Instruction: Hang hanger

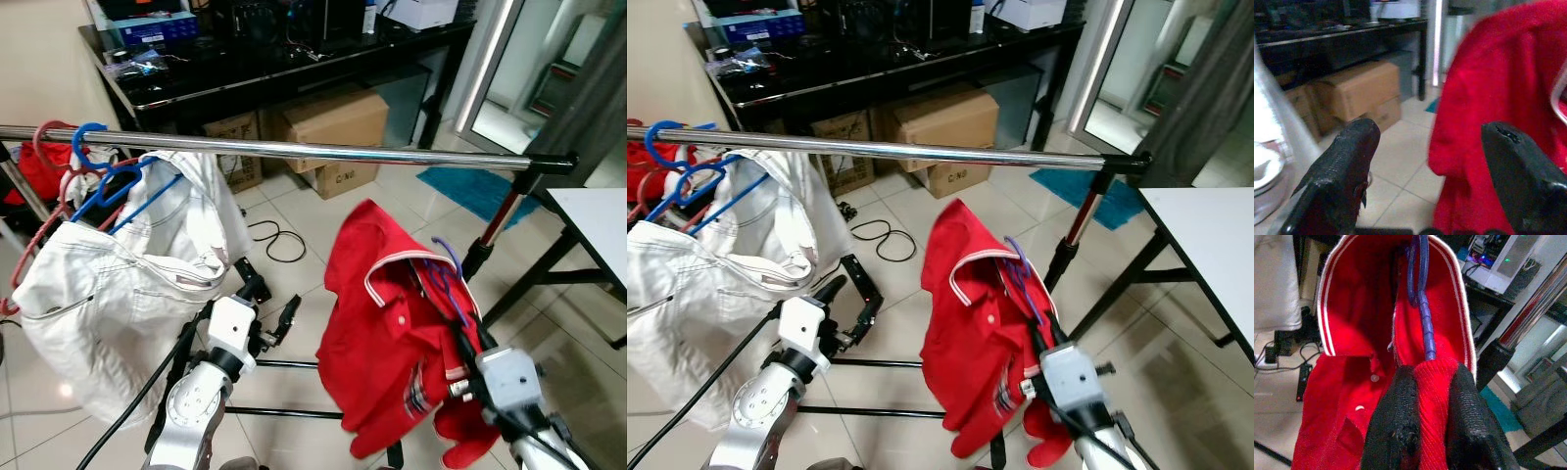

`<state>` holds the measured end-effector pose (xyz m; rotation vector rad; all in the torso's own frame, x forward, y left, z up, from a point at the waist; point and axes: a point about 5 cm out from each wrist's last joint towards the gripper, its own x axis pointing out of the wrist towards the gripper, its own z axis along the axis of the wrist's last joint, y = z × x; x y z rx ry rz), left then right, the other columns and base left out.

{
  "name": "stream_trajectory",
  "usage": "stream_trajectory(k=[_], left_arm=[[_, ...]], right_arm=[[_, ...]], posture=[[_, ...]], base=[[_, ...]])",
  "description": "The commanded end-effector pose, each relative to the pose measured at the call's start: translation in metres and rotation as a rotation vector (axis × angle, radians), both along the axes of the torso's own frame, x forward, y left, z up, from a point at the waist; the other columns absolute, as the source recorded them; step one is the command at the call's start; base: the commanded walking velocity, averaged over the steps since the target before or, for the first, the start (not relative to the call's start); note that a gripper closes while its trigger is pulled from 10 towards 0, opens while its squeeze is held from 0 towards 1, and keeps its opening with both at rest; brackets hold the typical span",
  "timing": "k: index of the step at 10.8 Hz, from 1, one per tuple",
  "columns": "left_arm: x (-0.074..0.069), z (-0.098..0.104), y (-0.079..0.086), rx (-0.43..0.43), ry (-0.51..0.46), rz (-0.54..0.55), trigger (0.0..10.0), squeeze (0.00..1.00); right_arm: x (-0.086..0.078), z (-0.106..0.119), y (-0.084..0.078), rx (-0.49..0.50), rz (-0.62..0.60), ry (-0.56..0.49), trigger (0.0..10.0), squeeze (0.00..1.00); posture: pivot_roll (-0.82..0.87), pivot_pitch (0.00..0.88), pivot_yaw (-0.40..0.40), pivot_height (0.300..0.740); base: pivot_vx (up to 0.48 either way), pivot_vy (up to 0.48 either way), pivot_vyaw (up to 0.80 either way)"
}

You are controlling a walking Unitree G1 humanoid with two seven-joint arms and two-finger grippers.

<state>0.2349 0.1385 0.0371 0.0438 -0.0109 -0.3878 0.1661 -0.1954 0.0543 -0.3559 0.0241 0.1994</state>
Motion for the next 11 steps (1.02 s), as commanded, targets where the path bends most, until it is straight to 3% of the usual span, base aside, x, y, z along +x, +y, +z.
stream_trajectory(k=[1, 2, 4, 11], left_arm=[[-0.005, -0.001, 0.006, 0.014, -0.007, 0.039, 10.0, 0.00], [-0.011, -0.002, 0.010, 0.007, -0.004, 0.069, 10.0, 0.00], [-0.009, -0.005, 0.012, -0.017, 0.019, 0.128, 10.0, 0.00], [-0.004, -0.002, 0.009, -0.003, -0.002, 0.129, 10.0, 0.00]], right_arm=[[0.000, 0.005, -0.002, 0.001, -0.003, -0.044, 10.0, 0.00], [-0.001, 0.004, -0.002, 0.003, -0.001, -0.040, 10.0, 0.00], [0.001, 0.001, -0.006, 0.030, -0.058, -0.048, 10.0, 0.00], [0.009, 0.006, 0.007, 0.061, -0.013, -0.073, 10.0, 0.00]], posture=[[0.01, 0.000, 0.011, 0.740], [0.01, 0.000, 0.011, 0.740], [0.01, 0.000, 0.001, 0.740], [0.02, 0.016, 0.000, 0.740]], base=[[0.000, 0.000, 0.00], [0.000, 0.000, 0.00], [0.000, 0.000, 0.00], [0.000, 0.000, 0.00]])
